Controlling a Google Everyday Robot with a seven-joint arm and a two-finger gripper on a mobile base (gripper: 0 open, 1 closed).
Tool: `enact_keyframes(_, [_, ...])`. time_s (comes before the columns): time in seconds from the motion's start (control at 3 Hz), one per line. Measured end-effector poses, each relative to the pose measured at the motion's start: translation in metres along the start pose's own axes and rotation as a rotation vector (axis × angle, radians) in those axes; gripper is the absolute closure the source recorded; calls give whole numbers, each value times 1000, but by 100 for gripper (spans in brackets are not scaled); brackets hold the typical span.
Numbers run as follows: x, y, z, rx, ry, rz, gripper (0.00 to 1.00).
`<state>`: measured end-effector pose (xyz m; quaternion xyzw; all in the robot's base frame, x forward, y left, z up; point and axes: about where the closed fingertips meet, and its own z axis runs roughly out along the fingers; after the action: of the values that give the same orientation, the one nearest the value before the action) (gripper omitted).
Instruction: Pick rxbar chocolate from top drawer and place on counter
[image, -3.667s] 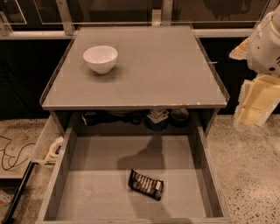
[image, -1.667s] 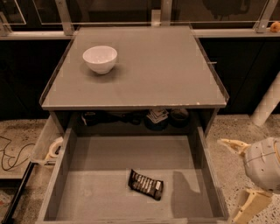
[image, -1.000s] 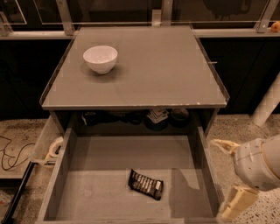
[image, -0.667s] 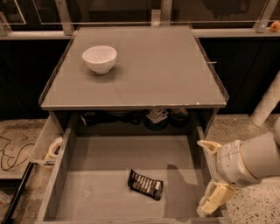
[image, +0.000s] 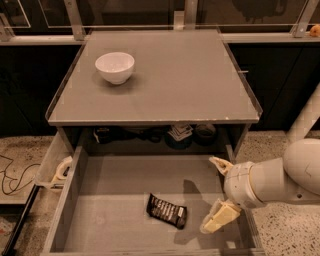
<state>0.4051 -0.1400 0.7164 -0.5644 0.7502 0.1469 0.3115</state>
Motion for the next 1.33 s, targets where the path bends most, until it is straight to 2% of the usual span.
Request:
enact_keyframes(0.33, [0, 0, 0, 0, 0, 0, 0])
enact_keyframes(0.67, [-4, 2, 15, 14, -3, -26, 0])
enact_keyframes(1.33, [-12, 6, 56, 99, 5, -133, 0])
